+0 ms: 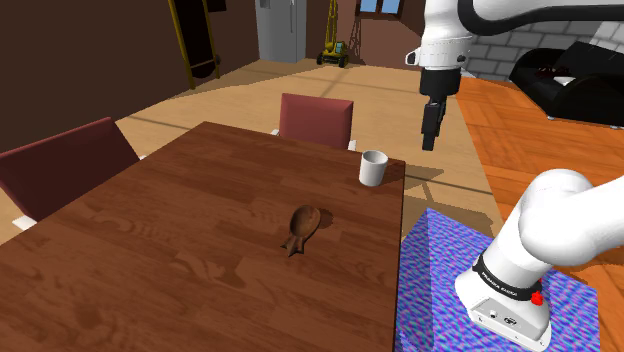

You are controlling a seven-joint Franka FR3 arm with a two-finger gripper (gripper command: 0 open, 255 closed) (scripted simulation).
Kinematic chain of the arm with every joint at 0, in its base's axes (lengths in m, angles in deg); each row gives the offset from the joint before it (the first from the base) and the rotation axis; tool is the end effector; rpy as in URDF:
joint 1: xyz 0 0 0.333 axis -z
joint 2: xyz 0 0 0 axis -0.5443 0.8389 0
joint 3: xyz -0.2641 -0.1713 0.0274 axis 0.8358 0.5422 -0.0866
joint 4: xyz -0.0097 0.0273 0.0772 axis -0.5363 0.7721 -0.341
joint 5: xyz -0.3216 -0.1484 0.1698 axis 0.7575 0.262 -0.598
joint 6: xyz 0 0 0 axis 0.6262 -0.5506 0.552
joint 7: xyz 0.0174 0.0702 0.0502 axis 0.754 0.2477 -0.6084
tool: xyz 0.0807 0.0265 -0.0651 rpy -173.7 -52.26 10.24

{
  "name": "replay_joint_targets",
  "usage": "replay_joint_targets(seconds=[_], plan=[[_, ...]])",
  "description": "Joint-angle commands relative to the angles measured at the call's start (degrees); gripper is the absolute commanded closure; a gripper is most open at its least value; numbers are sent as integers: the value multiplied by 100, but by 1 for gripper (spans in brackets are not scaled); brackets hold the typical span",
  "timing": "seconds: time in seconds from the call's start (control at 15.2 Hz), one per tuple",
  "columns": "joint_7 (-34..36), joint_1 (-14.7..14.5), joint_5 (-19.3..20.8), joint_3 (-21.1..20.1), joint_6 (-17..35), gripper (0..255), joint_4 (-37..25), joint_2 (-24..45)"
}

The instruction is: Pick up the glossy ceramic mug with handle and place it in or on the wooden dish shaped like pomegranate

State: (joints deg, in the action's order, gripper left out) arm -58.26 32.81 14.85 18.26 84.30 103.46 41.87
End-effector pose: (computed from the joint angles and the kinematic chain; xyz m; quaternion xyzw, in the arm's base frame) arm 0.2985 0.0192 0.5498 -0.9906 -0.0931 0.0964 0.0268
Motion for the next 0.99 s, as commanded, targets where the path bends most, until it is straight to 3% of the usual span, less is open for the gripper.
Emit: replay_joint_targets(seconds=[0.0, 0.46, 0.92], plan=[[0, 0, 0, 0, 0, 0, 0, 0], [-98, 161, 318, 42, 1566, 0, 361, 877], [-94, 349, 651, 98, 3049, 0, 311, 2070]])
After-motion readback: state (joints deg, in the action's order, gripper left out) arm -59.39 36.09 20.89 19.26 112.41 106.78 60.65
